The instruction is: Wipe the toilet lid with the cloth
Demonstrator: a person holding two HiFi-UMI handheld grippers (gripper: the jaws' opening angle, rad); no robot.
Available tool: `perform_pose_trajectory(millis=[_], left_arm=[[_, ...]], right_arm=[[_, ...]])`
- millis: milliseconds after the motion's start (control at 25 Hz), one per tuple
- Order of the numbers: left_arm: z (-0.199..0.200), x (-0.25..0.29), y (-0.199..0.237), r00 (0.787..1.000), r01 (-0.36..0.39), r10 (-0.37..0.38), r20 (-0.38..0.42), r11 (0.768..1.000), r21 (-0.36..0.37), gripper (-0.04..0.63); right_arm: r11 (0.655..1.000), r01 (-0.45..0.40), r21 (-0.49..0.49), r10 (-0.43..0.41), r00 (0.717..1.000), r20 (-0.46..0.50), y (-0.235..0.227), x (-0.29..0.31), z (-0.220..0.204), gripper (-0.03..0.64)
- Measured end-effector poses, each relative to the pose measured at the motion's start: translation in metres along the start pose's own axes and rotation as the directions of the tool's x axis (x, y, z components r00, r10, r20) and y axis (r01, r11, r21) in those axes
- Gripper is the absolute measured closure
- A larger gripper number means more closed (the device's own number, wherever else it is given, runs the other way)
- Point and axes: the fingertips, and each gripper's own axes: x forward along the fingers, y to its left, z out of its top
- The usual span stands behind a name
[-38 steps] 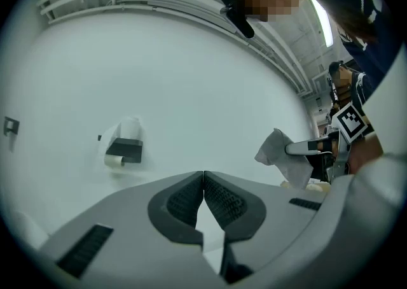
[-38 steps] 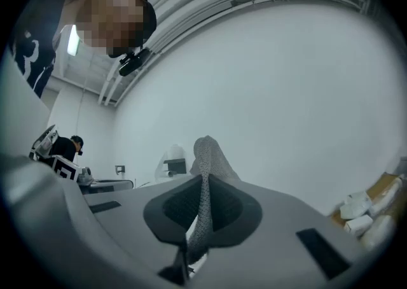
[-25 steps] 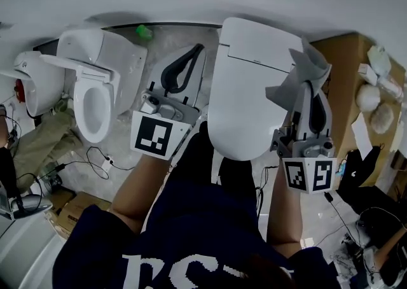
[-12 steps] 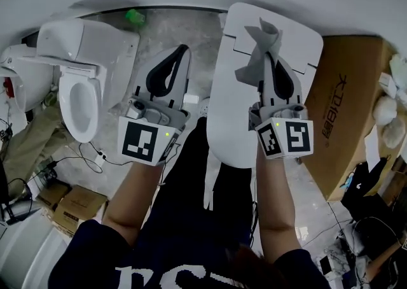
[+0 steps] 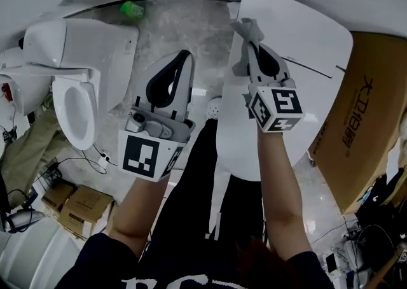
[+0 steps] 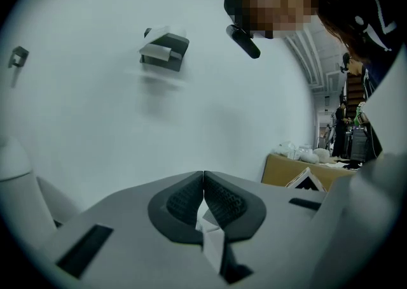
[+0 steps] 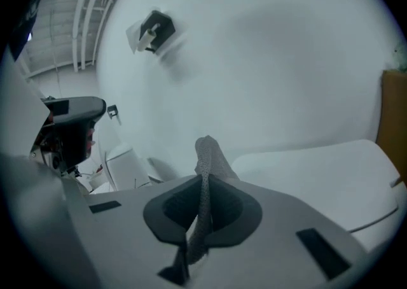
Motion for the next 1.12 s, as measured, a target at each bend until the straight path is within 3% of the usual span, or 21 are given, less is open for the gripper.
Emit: perform_pose_trajectory(millis=[120, 280, 560, 920, 1120], left_arm=[[-0.018, -0.001, 0.006, 1.0, -0.004, 0.004, -0.017, 1.0, -0.009, 0.574], [-0.033, -0.001, 0.01, 0.999, -0.005, 0.004, -0.032, 1.0, -0.018, 0.574], [-0.046, -0.001, 0.013, 0.999, 0.0, -0.001, -0.048, 1.0, -0.016, 0.574], [-0.05, 0.005, 0.005, 0.999, 0.009, -0.01, -0.044, 1.0, -0.026, 0.574], [-0.052, 0.007, -0.004, 0.999, 0.015, -0.016, -0.052, 1.0, -0.02, 0.574]], right_arm=[[0.999, 0.024, -0.031, -0.026, 0.996, -0.08, -0.007, 0.02, -0.027, 0.59], [0.987, 0.063, -0.148, -0.088, 0.982, -0.166, -0.018, 0.04, -0.054, 0.591], [0.916, 0.045, -0.398, -0.167, 0.946, -0.279, -0.015, 0.057, -0.078, 0.589], [0.849, 0.027, -0.528, -0.181, 0.953, -0.241, -0.022, 0.051, -0.08, 0.589], [0.848, 0.084, -0.524, -0.228, 0.949, -0.218, -0.061, 0.023, -0.08, 0.591]])
